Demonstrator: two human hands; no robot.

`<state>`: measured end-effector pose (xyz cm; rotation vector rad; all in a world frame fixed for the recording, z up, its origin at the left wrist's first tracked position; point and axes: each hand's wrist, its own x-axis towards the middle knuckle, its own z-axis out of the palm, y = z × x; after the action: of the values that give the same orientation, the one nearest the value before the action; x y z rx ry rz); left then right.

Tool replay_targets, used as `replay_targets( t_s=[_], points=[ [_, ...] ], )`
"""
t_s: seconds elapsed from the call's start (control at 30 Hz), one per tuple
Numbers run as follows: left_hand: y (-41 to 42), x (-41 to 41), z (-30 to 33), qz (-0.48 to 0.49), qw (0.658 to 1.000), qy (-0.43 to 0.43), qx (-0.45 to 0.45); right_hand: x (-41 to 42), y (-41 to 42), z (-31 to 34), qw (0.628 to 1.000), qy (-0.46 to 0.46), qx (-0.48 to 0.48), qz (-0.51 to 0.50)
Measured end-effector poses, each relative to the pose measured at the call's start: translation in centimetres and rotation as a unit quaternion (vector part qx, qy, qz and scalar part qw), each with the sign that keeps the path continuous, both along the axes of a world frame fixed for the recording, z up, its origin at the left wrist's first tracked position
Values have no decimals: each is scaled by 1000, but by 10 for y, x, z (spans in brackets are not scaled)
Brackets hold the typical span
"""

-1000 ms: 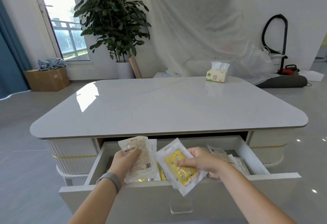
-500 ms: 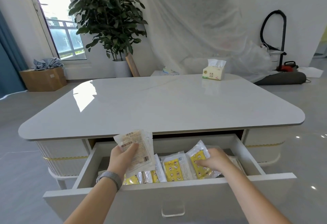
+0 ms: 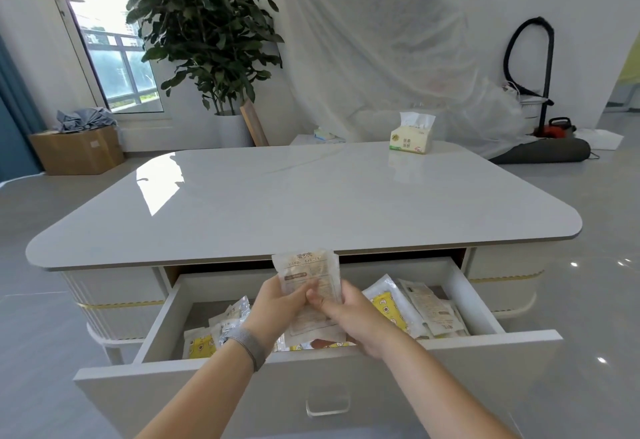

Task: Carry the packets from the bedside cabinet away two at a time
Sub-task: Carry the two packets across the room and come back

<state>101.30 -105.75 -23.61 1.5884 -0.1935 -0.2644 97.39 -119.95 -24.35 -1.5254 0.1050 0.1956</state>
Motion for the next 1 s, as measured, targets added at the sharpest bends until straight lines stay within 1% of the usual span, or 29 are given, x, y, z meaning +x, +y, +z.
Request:
replay_targets(
  t_s=[0.07,0.17,0.23,0.27,0.3,0.33,0.37,0.4,0.43,0.47,0.53,0.57,0.6,0.67,0.7,0.77,0.83,0.93,1.0],
  points=[
    [-5,-4,2,0,1000,-5,-9,0,-5,0,1000,-2,16,-11],
    [-5,-5,1,-31,998,-41,25,0,-23,5,999,-14,-36,-24],
    [0,-2,-3,-47,991,-86,96,3,-43,6,995,-16,-72,-61],
    [3,0,-6,-54,979,-115,158,5,-55,7,992,-15,-90,-89],
    [7,1,-8,-63,956,-153,243,6,-69,7,988,-12,-103,-118],
    [11,4,-11,-79,917,-192,340,7,-84,5,983,-11,-110,-150],
    [14,7,-16,-97,869,-223,430,6,-99,2,976,-6,-114,-184],
    [17,8,-20,-105,826,-241,499,5,-114,-4,969,1,-115,-219],
    [19,9,-24,-105,797,-247,541,3,-130,-11,961,15,-127,-247],
    [21,11,-28,-100,784,-242,562,1,-142,-18,954,36,-138,-264],
    [24,14,-34,-91,787,-212,572,0,-155,-29,943,100,-181,-260],
    [25,15,-36,-90,789,-195,576,0,-158,-33,933,139,-227,-241],
    [25,16,-37,-94,791,-175,579,2,-158,-37,915,175,-295,-213],
    [27,20,-41,-112,801,-135,573,3,-156,-37,853,217,-444,-165],
    [27,21,-43,-120,806,-119,567,5,-156,-37,831,222,-488,-145],
    [27,22,-44,-124,814,-102,559,8,-157,-41,809,226,-528,-125],
    [26,22,-45,-124,816,-99,556,11,-161,-48,796,232,-546,-122],
    [26,24,-47,-122,822,-92,548,12,-160,-55,782,234,-555,-161],
    [27,26,-49,-117,829,-90,539,9,-155,-52,762,222,-588,-158]
  ],
)
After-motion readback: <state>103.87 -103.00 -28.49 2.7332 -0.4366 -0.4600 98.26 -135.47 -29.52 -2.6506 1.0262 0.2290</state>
